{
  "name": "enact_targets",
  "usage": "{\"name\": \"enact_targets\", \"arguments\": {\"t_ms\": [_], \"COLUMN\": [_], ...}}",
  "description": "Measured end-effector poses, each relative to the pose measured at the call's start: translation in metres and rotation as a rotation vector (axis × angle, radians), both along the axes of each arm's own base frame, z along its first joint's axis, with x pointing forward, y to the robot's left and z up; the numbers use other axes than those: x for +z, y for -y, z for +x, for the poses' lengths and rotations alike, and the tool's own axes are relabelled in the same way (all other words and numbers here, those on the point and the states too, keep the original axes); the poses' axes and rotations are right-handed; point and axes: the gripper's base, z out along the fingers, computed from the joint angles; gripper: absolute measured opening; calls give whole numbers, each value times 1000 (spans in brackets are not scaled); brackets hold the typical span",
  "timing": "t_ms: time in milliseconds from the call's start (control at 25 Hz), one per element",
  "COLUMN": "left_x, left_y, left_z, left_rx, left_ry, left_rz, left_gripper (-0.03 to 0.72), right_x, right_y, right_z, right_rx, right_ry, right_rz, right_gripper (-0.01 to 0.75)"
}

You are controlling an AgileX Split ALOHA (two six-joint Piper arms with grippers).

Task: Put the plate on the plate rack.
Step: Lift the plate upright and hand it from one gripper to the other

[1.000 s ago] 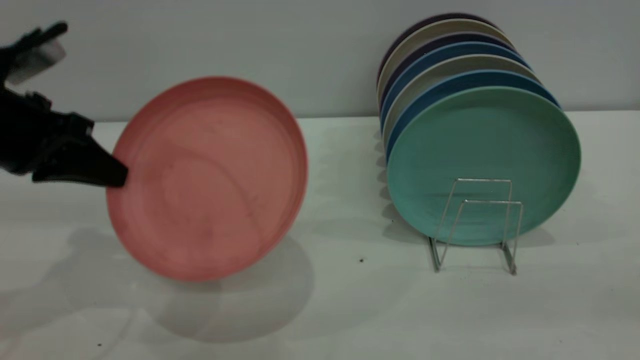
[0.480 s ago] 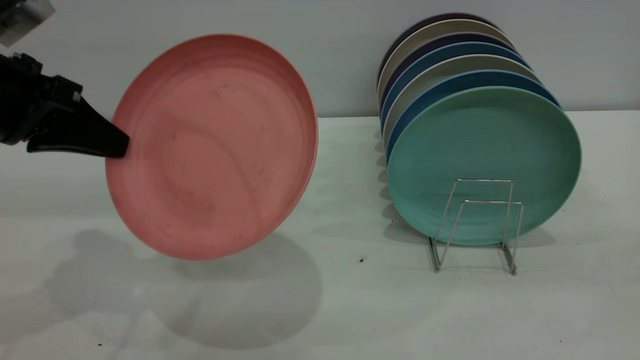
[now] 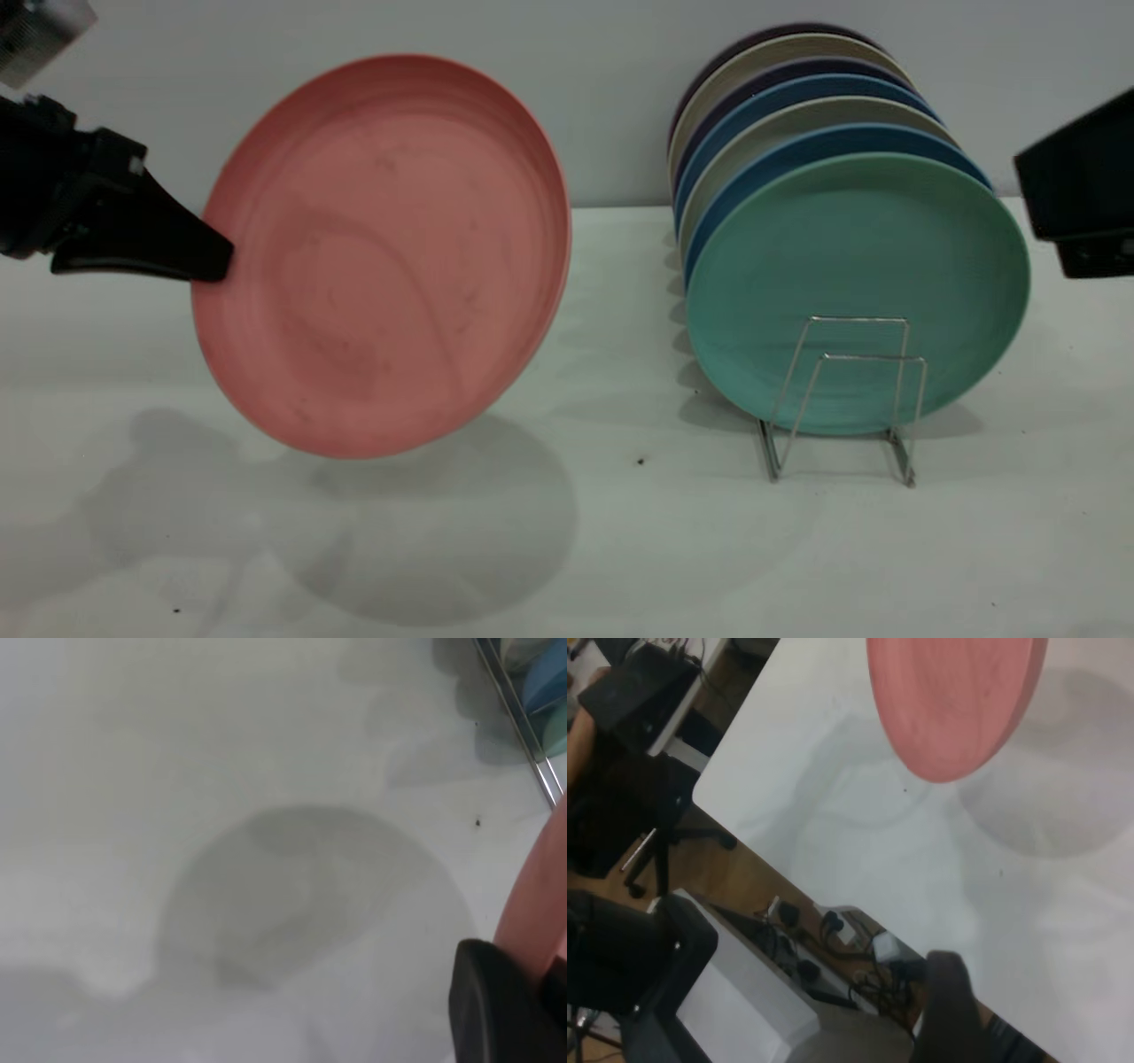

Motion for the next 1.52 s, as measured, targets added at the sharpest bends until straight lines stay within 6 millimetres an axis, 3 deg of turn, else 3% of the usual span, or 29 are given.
{"name": "enact_targets", "arguments": {"t_ms": [320,760,960,1320,1520], "left_x": [-1,-4,-4,-3,-3], "left_y": [2,45,48,51,62], "left_z": [0,-1,-2,-4,-6], "left_rx": [-5,-100,-98,-114,-145], "left_ry": [-4,23,18,2,3], "left_rz": [4,76,72,41,45], "left_gripper": [14,14,14,14,14], "right_x": [-2,-12,-28,-66,-91], "right_y": [-1,-2,-6,-48,-56], "right_z": [5,17,29,45,60], "right_rx": [-1,2,15,82,83], "right_ry": [3,-13,-49,-78,-121], "right_rz": [18,42,71,98,71], "right_gripper": [540,540,540,540,540]}}
